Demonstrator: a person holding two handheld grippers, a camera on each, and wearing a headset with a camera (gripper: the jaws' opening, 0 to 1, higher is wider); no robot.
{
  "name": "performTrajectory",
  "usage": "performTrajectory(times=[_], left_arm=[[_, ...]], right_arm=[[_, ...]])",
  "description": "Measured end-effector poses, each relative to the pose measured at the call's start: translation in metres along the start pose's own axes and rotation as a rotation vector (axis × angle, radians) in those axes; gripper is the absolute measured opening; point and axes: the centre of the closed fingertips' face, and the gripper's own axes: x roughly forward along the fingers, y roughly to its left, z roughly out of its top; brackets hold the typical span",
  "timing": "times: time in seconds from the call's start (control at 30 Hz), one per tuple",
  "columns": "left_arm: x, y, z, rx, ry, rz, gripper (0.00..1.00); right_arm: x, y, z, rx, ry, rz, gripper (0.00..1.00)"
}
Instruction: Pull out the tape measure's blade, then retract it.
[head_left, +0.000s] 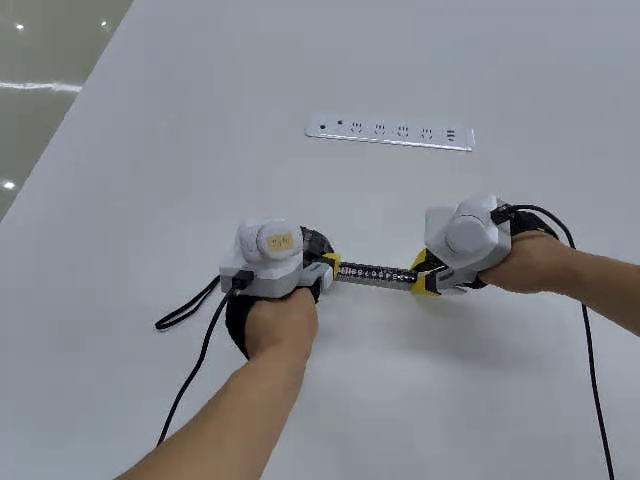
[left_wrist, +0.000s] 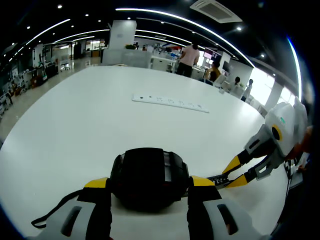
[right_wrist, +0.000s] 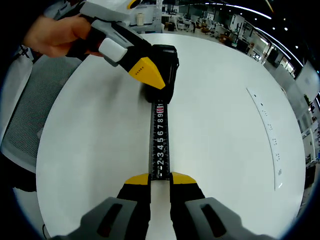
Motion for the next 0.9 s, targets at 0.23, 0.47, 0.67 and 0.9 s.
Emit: performTrajectory(times=[0.23, 0.47, 0.67, 0.9], left_arm=[[0.0, 0.0, 0.0, 0.0, -0.001, -0.001, 0.58], [0.0, 0.0, 0.0, 0.0, -0.006, -0.003, 0.58], [-0.001, 0.001, 0.0, 0.002, -0.007, -0.005, 0.58], [-0.001, 0.001, 0.0, 0.005, -0.005, -0.007, 0.58]], right_arm=[[0.003, 0.0, 0.007, -0.012, -0.007, -0.007, 0.13], [0.006, 0.0, 0.013, -0.019, -0.014, -0.014, 0.13], [0.009, 0.001, 0.019, -0.023, -0.02, -0.018, 0.13], [0.011, 0.001, 0.026, -0.028, -0.03, -0.021, 0.13]])
